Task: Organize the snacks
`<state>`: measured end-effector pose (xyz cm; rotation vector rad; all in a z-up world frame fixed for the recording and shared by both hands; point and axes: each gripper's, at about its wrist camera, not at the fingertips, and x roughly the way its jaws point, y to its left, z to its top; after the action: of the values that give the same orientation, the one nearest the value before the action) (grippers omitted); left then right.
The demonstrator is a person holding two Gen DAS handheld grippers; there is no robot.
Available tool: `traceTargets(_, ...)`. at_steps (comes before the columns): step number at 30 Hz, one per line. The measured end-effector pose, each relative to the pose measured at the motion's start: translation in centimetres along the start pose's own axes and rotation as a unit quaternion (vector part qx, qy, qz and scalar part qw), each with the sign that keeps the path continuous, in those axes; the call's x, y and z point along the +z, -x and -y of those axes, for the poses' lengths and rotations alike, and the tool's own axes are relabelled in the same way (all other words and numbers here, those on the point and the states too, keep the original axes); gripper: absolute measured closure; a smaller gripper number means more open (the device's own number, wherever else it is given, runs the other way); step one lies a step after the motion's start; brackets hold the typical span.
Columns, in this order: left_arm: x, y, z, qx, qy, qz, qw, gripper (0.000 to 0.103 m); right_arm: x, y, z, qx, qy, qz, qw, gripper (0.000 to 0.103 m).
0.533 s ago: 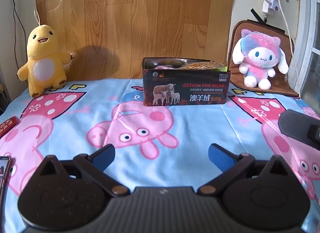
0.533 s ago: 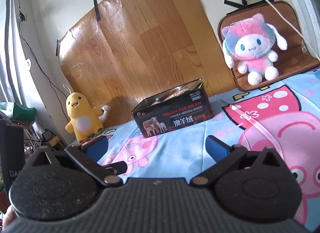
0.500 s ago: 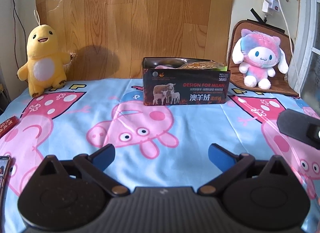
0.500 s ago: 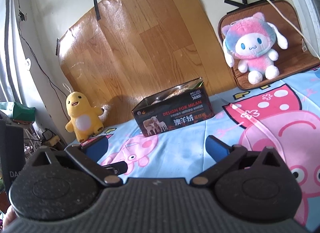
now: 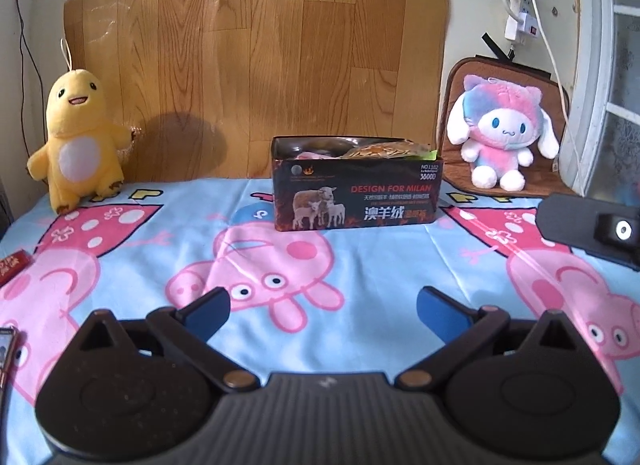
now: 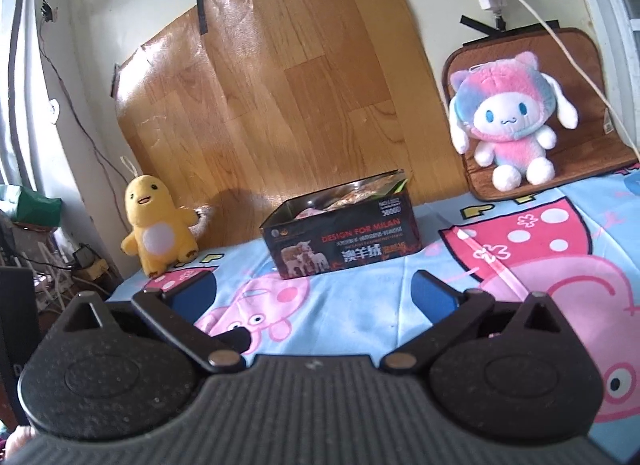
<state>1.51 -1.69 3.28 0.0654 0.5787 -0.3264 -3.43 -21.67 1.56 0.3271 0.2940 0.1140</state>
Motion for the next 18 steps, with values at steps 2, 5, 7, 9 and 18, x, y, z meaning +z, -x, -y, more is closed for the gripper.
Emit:
traceTargets(2, 0.0, -0.1, -0.1, 0.004, -0.001, -0.002, 1.0000, 0.000, 0.2, -0.3, -0.2, -0.003, 0.007, -0.004, 1.000, 0.000)
traceTargets(5, 0.3, -0.3, -0.5, 0.006, 0.004, -0.013, 0.9999, 0.000, 0.9, -0.5, -0.4, -0.003, 0.009, -0.007, 1.000, 0.000)
traceTargets(7, 0.5, -0.4, -0.8, 0.012, 0.010, -0.021, 0.9997, 0.000, 1.2, -0.5, -0.5, -0.004, 0.003, -0.005, 1.000, 0.000)
traceTargets(9, 0.6, -0.5, -1.1, 0.015, 0.014, -0.027, 0.9994, 0.000, 1.2, -0.3, -0.5, 0.000, -0.002, -0.001, 1.000, 0.000)
traceTargets(18, 0.7, -1.0, -1.3, 0.032, 0.010, -0.043, 0.9985, 0.000, 0.5, -0.1, -0.4, 0.001, -0.018, 0.007, 1.000, 0.000)
